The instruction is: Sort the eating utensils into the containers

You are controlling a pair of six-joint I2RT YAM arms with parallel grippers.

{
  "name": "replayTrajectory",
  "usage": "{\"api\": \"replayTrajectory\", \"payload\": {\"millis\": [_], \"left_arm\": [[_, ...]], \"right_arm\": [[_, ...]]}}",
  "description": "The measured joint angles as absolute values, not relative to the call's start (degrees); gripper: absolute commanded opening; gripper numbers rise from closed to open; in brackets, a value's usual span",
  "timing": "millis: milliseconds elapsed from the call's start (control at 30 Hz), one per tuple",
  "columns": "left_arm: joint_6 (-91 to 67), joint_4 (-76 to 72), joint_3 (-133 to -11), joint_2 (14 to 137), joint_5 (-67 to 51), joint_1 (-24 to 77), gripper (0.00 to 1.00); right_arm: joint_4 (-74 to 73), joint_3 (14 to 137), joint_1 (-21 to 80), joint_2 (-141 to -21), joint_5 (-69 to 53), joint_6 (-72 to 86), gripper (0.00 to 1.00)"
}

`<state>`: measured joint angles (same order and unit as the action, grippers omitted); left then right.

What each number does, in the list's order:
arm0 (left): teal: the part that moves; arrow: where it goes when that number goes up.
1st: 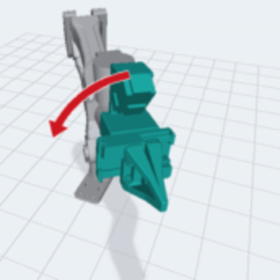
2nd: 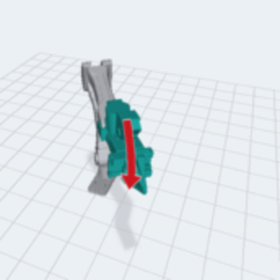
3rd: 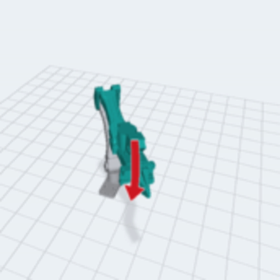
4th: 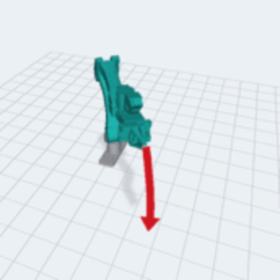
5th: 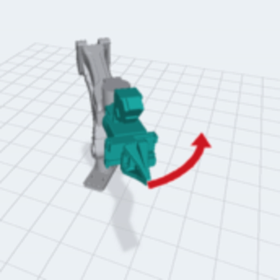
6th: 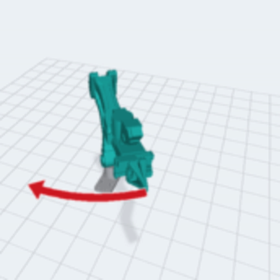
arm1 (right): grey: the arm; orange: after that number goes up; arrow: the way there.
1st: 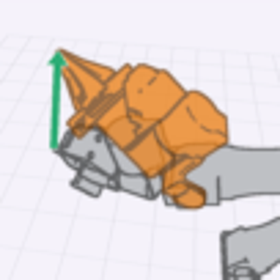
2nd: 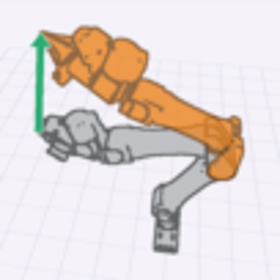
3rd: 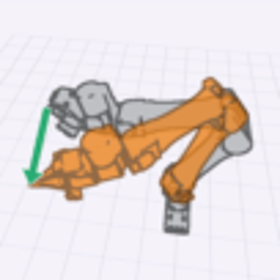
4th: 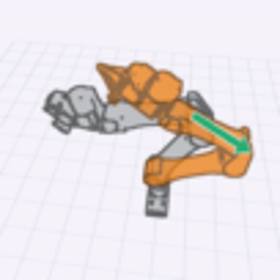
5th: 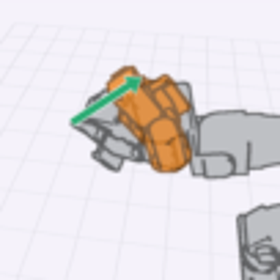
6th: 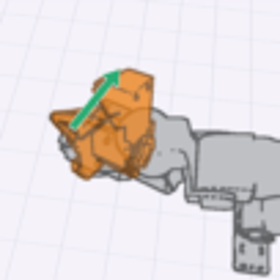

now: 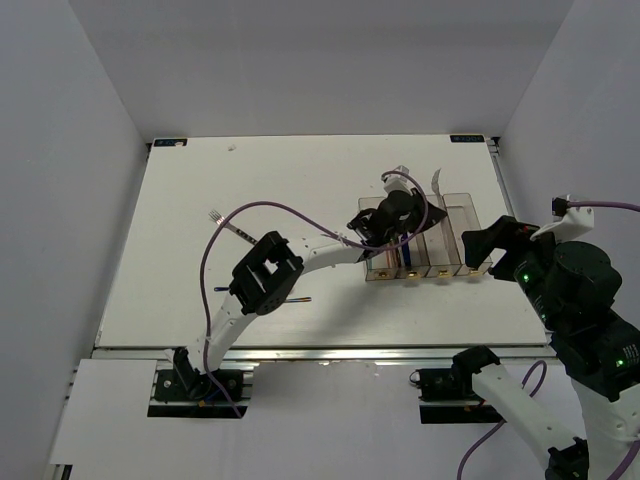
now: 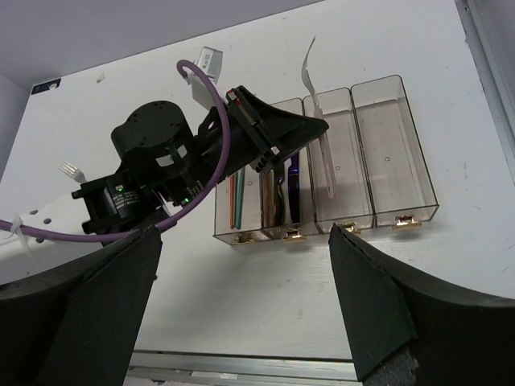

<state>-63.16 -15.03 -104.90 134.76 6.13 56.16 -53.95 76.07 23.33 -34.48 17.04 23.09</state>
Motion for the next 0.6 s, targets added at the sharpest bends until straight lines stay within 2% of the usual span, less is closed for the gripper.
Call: {"api": "replayTrajectory", "payload": {"millis": [67,133,233,267,333,367,600], "left_arm": [[-63.3,-15.3,-105.5,134.8,6.3,56.3,0.24],[-63.5,-15.4,-105.6,134.8,6.4,56.5,0.31],[-64.0,-15.4,-105.7,135.2,6.4,56.7,0.45],[-64.2,-15.3,-106.0,135.7,6.4,56.8,0.55],[-64.4,-14.9,-106.3,136.6,6.4,56.9,0.6],[-64.6,-14.5,-106.3,137.1,6.4,56.9,0.66],[-64.8,-12.2,-106.3,138.2,6.6,56.9,0.71]], "right_arm": [[-54.0,76.1,23.3,-34.5,17.0,23.0,0.89],[-54.0,76.1,23.3,-34.4,17.0,22.9,0.89],[-54.0,76.1,23.3,-34.4,17.0,22.9,0.89],[-54.0,76.1,23.3,-34.4,17.0,22.9,0.89],[-53.9,76.1,23.3,-34.4,16.8,22.9,0.89],[-53.9,76.1,23.3,-34.4,16.8,22.9,0.89],[-53.9,76.1,23.3,-34.5,16.5,22.7,0.89]]}}
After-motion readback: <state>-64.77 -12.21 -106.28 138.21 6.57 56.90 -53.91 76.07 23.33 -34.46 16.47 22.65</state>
